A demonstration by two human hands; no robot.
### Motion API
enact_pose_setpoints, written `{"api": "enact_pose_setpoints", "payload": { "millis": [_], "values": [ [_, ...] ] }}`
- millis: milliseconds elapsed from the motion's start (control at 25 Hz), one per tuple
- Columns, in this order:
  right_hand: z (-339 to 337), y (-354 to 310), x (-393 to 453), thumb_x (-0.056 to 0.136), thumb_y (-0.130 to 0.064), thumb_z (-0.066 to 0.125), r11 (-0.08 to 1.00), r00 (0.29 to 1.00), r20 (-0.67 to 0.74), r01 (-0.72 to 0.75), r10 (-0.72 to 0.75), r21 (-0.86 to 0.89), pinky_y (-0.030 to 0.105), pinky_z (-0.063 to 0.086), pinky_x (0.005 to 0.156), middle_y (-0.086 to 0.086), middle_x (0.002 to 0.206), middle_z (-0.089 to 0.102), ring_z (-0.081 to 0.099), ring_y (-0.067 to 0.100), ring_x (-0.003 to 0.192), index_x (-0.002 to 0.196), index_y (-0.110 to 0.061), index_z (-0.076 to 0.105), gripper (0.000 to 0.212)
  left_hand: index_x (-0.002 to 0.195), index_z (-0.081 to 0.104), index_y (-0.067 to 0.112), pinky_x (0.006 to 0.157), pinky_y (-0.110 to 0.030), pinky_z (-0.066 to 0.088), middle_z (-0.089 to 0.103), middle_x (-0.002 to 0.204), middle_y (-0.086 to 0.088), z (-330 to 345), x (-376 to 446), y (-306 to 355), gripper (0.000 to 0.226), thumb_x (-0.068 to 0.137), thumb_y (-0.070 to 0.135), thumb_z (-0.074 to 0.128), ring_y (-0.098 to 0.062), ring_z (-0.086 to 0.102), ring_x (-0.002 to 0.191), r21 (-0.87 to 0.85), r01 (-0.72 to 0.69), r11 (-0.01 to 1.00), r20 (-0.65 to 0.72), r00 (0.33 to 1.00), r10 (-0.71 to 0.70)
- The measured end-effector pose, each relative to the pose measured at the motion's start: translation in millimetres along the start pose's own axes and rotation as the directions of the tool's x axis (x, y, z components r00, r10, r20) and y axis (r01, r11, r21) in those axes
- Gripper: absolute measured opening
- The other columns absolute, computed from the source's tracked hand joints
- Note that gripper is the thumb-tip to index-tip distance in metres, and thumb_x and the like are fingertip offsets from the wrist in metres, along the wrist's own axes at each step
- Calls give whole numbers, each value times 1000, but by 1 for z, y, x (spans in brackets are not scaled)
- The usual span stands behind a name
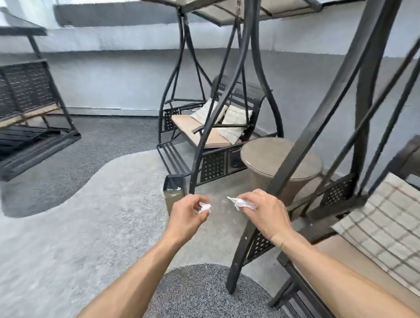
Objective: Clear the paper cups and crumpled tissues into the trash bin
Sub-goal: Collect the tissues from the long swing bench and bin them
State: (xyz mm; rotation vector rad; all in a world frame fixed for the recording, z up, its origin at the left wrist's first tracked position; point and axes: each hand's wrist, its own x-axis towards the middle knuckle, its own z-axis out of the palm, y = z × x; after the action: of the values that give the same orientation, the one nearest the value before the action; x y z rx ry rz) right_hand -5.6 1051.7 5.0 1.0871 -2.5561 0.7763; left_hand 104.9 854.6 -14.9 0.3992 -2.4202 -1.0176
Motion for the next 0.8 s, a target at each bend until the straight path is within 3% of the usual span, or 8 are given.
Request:
{"api": "enact_pose_setpoints", "payload": {
  "millis": [80,200,400,640,800],
  "values": [
    [41,-39,28,84,-38,68,999,999,13,43,-43,10,30,47,69,-13,94,64,65,18,83,101,-36,67,17,91,70,25,67,-7,41,64,82,16,-41,10,-41,23,75,11,79,3,58,74,35,28,999,-41,999,-27],
    [92,-92,66,82,-34,71,994,996,28,78,-80,71,33,49,69,-11,92,66,65,19,81,98,-34,68,16,97,71,22,69,-9,42,66,87,11,-97,20,-96,25,76,11,79,2,59,75,65,77,995,-91,993,-71],
    [153,-150,115,81,-30,73,985,986,88,134,-144,108,35,49,71,-6,93,67,64,22,84,100,-29,70,19,99,71,22,66,-9,41,62,83,18,-156,37,-161,26,76,12,79,3,59,77,108,158,982,-152,978,-141],
    [210,-157,183,80,-32,73,981,980,129,130,-150,147,34,48,75,-10,98,67,63,17,87,101,-30,69,22,101,71,23,68,-5,40,68,94,12,-172,96,-224,26,77,13,78,3,60,81,121,196,973,-165,971,-175],
    [249,-142,249,81,-32,72,981,978,144,134,-154,141,34,50,76,-11,99,66,63,17,87,105,-31,68,24,101,71,22,71,-12,44,67,96,9,-167,159,-257,26,78,13,78,-2,61,82,110,197,974,-158,971,-178]
  ]
}}
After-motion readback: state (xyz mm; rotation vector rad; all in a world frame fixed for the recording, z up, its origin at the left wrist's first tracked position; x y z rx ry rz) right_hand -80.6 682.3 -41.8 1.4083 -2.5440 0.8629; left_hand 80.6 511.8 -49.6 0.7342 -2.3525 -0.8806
